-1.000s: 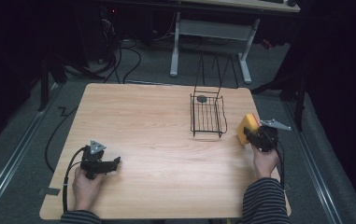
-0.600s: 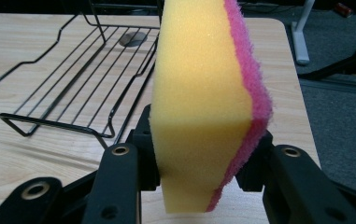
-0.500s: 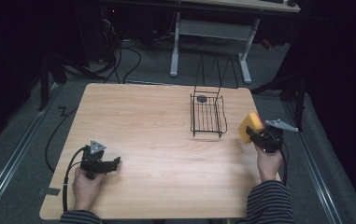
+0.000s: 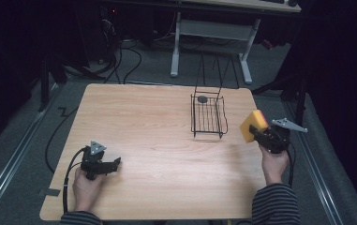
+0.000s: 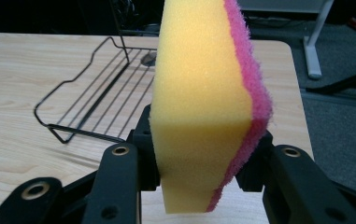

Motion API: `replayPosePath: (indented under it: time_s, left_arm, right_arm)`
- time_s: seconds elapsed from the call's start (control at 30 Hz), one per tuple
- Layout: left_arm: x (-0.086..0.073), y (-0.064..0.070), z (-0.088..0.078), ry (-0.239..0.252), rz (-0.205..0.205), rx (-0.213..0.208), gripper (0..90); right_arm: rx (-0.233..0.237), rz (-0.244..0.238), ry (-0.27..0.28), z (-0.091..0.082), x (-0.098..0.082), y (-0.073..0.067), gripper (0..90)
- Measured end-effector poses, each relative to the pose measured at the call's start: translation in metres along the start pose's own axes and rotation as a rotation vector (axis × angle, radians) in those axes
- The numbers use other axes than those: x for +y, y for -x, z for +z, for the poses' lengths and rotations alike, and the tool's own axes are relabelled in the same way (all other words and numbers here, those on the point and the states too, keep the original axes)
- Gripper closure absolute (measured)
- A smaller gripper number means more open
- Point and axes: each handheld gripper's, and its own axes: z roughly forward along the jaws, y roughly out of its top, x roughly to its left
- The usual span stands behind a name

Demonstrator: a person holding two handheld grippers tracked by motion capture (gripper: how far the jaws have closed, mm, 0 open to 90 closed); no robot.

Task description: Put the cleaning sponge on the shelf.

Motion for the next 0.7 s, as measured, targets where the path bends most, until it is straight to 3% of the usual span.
replayPosePath:
  time_s: [0.7]
  left_arm:
    - [0.000, 0.000, 0.000, 0.000, 0.000, 0.000, 15.8]
  right_arm:
    - [0.081, -0.103, 0.041, -0.010, 0.026, -0.039, 60.9]
